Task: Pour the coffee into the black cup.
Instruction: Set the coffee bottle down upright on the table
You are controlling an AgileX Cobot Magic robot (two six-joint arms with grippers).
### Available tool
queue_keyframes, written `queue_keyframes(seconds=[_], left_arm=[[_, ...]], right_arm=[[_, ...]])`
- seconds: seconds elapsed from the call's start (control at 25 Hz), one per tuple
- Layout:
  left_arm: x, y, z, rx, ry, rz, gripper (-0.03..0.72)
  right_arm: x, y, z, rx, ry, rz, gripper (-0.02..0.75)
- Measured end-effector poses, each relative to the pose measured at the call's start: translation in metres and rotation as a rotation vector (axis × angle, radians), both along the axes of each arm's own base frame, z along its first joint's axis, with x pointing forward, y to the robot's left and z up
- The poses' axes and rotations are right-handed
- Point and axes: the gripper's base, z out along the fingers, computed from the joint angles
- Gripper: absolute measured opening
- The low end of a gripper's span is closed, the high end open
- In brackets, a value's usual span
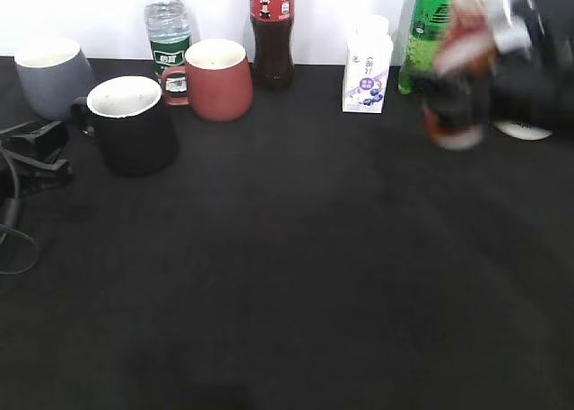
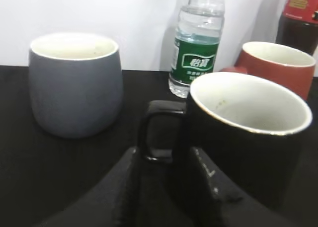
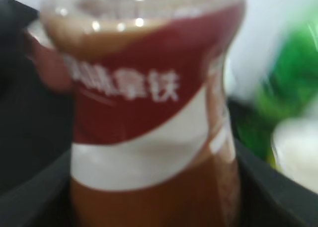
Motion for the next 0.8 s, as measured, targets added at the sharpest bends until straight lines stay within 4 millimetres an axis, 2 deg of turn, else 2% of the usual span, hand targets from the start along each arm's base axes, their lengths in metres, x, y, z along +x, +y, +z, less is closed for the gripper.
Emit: queue_keyframes(seconds=[0.08,0.16,0.28,0.36,0.56,0.8], left_arm=[[-0.001,-0.003,0.0,0.008,-0.002,-0.031,0.257],[-0.001,-0.003,0.001,0.009,-0.005,-0.038,0.257],[-0.001,-0.004,0.005,0.008,-0.024,-0.042,0.257],[-0.002,-0.005,0.005,0.011,-0.028,-0.059,0.257],[-0.002,-0.006,0.006,0.013,-0.033,-0.072,0.257],[-0.002,-0.007,0.006,0.014,-0.039,-0.08,0.257]], right_arm=[[-0.002,-0.013,-0.019,0.085,0.008,-0.155,0.526],[0.007,-0.018,-0.04,0.15,0.025,-0.256,0.526],[0.018,-0.021,-0.075,0.18,-0.032,-0.315,0.526],[0.024,-0.02,-0.089,0.101,-0.042,-0.31,0.526],[0.046,-0.015,-0.097,0.045,-0.071,-0.297,0.526],[0.05,-0.014,-0.102,0.037,-0.049,-0.299,0.526]])
